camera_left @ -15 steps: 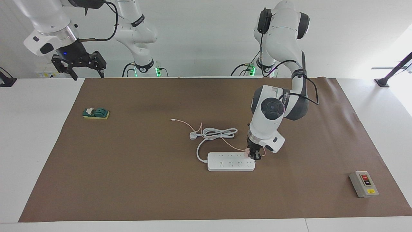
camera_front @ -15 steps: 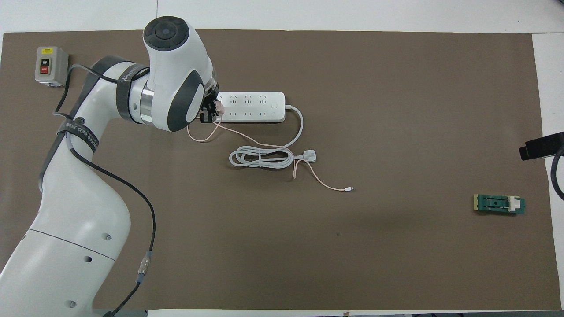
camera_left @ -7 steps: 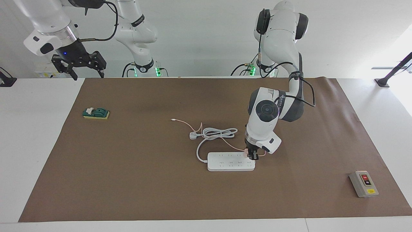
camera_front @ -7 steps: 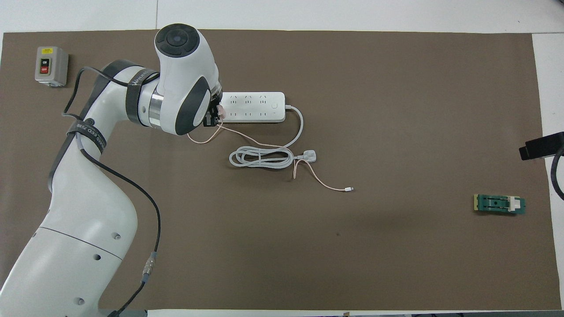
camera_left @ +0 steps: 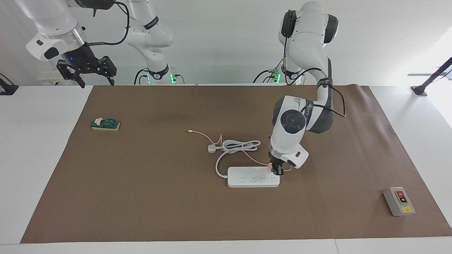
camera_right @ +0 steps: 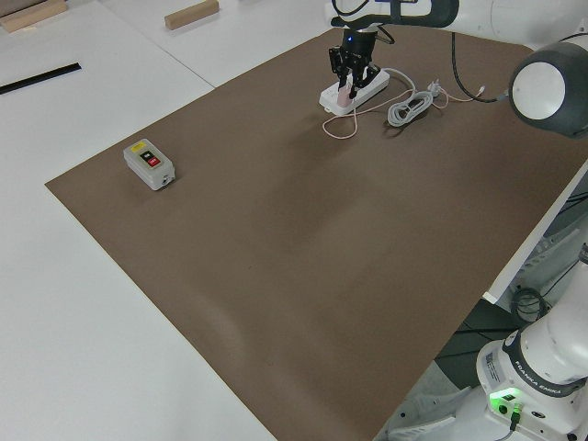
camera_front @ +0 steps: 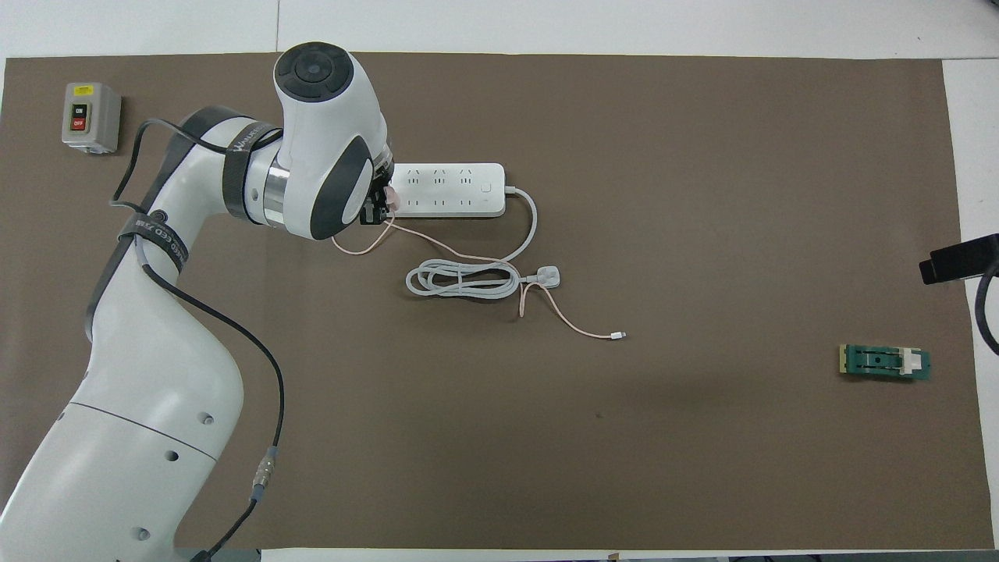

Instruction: Plug charger into power strip

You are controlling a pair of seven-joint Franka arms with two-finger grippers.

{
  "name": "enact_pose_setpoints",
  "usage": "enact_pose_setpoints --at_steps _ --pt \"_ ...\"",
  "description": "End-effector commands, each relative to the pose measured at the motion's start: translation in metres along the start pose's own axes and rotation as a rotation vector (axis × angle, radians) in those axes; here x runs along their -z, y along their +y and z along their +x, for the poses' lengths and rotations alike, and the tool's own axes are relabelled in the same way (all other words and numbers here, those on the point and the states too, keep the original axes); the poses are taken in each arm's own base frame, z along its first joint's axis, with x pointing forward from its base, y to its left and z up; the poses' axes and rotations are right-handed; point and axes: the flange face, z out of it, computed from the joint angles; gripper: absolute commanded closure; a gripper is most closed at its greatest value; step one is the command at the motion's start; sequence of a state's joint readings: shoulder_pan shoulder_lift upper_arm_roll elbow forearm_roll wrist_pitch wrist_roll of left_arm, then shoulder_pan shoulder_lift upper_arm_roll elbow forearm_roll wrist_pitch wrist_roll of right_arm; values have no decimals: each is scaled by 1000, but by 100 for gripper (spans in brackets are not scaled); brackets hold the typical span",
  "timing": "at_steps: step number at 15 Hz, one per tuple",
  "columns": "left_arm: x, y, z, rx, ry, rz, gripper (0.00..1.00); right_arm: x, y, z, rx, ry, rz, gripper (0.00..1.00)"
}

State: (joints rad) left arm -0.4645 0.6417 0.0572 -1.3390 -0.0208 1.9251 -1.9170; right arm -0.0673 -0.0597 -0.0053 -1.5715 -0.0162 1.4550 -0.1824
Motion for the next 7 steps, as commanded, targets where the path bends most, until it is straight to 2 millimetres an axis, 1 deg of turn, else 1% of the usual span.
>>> enact_pose_setpoints --at_steps 1,2,3,5,7 --pt "-44 -16 -20 -21 8 72 73 0 -1 -7 -11 0 19 0" --pt "-40 -14 -19 -24 8 67 4 0 -1 -7 -11 0 19 0" --pt "-31 -14 -16 -21 5 60 0 0 -2 -7 -11 1 21 0" --pt "1 -12 -3 -8 -9 31 0 0 -2 -7 -11 1 21 0" --pt "38 -10 21 16 -23 2 0 0 -1 -7 -11 0 19 0"
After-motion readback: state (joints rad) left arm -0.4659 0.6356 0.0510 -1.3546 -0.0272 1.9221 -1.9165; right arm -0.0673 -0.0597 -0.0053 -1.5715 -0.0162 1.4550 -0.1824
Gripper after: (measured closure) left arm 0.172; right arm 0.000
